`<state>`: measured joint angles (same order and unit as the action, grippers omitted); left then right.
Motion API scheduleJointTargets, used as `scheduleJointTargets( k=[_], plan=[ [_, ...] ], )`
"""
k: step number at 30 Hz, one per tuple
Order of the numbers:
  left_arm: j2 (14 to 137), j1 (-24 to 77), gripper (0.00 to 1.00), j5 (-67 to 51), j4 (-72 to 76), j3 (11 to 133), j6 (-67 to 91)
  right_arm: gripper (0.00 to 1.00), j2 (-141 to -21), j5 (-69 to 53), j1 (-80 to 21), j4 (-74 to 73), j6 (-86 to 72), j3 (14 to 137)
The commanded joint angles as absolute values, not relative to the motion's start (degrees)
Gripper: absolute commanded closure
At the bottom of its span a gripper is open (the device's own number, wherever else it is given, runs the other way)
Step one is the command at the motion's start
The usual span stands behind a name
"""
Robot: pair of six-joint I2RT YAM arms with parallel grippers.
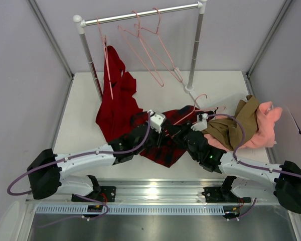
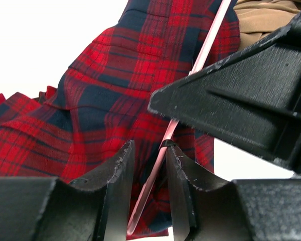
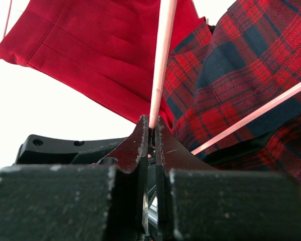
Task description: Place the skirt on the hanger
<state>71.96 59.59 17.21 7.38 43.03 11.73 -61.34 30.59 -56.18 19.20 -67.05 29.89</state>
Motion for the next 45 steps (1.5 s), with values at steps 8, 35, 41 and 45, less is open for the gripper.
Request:
scheduleJointTargets(
  k=[8,35,41,45],
  plan=[
    [75.67,58.45,0.62,16.51,2.57,54.22,9.05,1.00,-60.82,30.50,-57.48,21.45,-67.94,29.71],
    [69.18,53.88,0.29,15.39,-35.95,67.94,7.39,1.00,-57.13,31.11,-57.13,23.55,-67.15,29.09],
    [63.90,53.35,0.47,7.93,-30.16,64.25,6.07,1.00,-59.59,27.52,-57.22,20.23,-60.30,35.92],
    [64.51,53.35,0.56,3.88,-28.83,65.21,5.54,1.00,-60.64,25.84,-57.22,16.18,-54.85,42.17]
  ],
)
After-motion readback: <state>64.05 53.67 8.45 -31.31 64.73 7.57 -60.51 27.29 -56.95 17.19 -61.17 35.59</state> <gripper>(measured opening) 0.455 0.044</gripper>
